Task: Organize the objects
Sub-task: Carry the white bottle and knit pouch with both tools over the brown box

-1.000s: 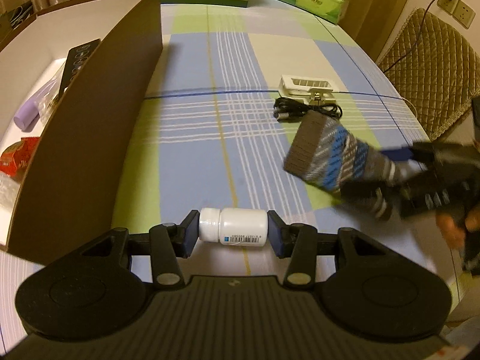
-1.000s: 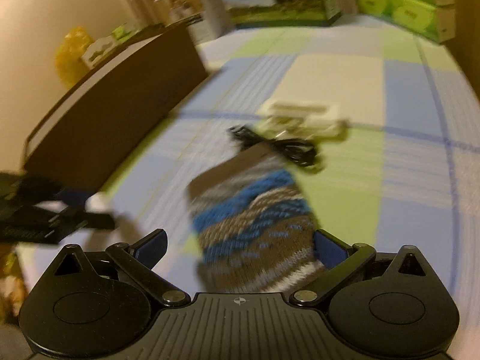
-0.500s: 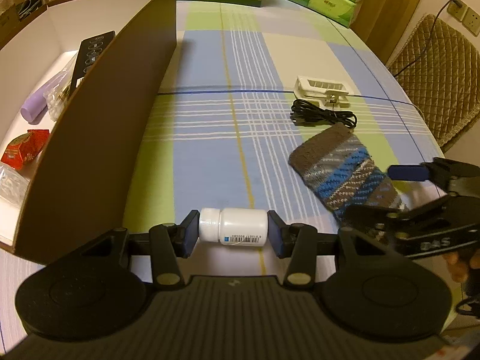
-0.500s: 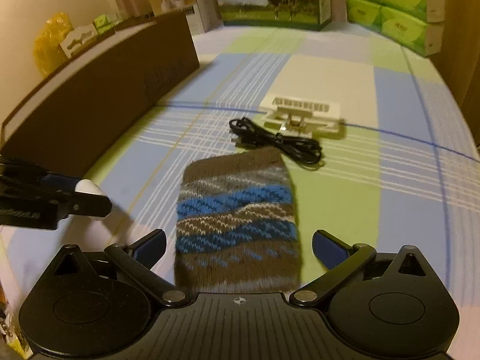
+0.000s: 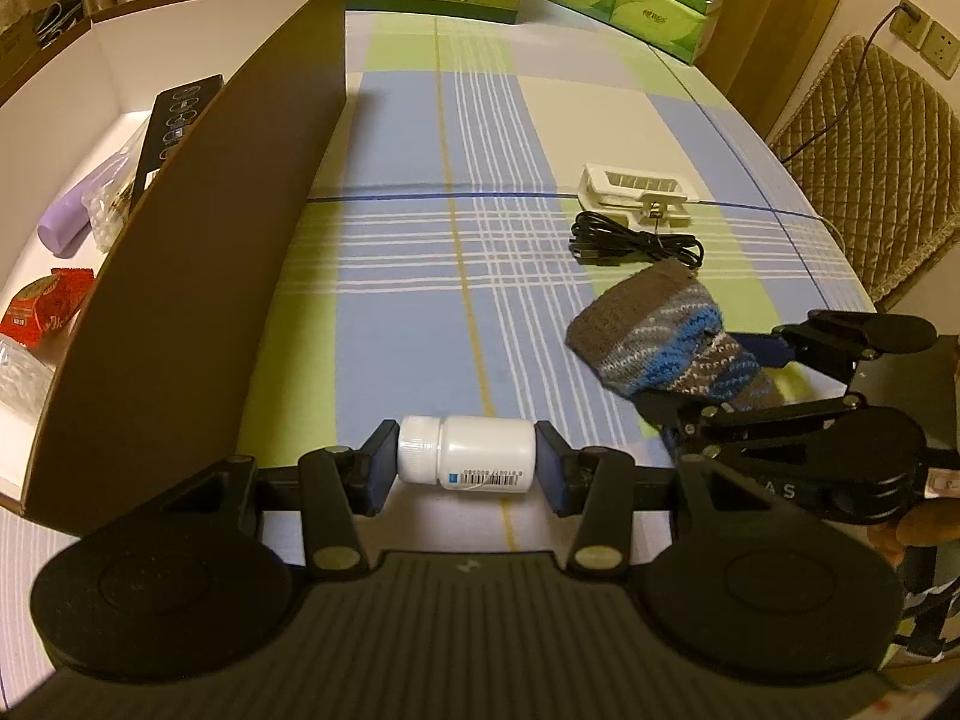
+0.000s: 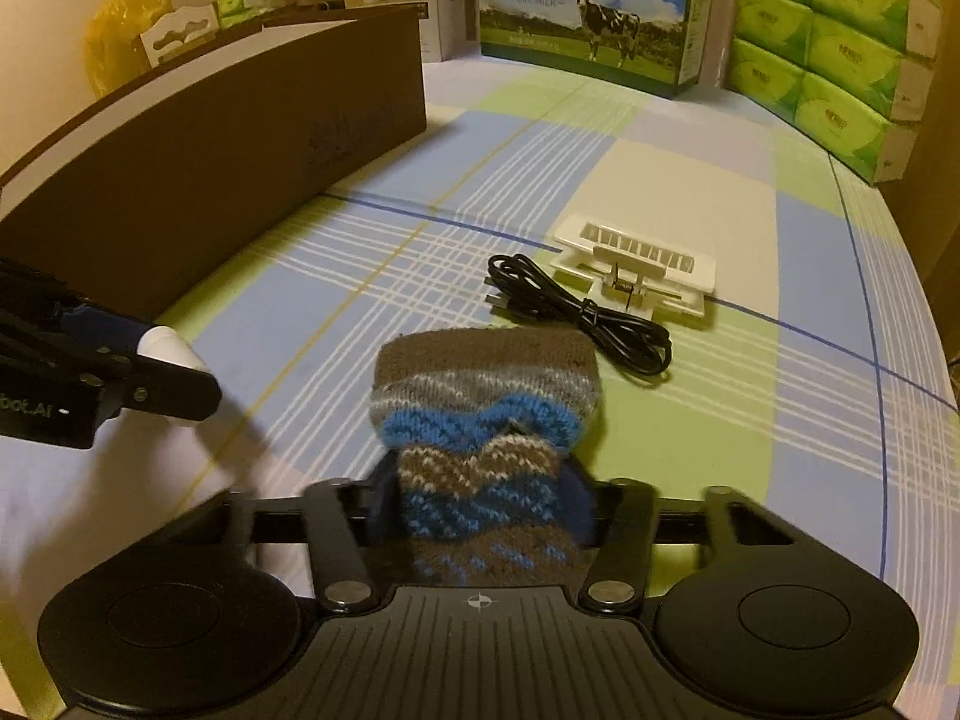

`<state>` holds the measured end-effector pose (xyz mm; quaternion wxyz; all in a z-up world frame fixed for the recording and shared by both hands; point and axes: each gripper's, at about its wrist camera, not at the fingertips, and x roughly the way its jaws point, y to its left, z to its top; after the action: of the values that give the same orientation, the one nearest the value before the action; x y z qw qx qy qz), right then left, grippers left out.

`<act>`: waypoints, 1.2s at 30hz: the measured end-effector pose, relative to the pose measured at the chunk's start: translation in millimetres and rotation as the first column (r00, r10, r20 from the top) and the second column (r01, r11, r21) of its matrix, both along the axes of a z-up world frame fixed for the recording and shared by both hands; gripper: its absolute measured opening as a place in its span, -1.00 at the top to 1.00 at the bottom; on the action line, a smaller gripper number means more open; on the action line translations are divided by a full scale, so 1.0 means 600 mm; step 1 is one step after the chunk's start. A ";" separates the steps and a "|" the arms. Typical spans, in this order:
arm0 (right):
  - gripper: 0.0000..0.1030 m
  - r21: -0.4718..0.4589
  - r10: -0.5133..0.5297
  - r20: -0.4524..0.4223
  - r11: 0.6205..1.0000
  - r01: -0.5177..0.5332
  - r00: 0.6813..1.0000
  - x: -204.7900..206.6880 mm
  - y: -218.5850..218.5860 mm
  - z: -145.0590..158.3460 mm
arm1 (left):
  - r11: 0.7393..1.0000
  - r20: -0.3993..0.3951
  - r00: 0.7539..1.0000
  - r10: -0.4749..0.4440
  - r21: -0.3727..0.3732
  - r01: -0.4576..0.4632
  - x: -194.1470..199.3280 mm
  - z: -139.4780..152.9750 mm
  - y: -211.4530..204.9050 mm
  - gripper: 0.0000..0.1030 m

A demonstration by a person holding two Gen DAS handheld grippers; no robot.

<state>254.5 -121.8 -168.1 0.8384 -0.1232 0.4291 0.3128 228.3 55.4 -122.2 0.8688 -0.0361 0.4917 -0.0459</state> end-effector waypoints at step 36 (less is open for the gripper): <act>0.48 0.296 -0.004 -0.097 0.955 0.033 0.995 -0.118 0.149 0.221 | 0.997 0.242 0.969 -0.050 -0.046 0.063 -0.091 0.200 0.162 0.18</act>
<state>183.6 -32.2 -35.2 0.8289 0.0235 0.4177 0.3714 173.9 152.9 -2.2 0.9191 -0.0396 0.3821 -0.0876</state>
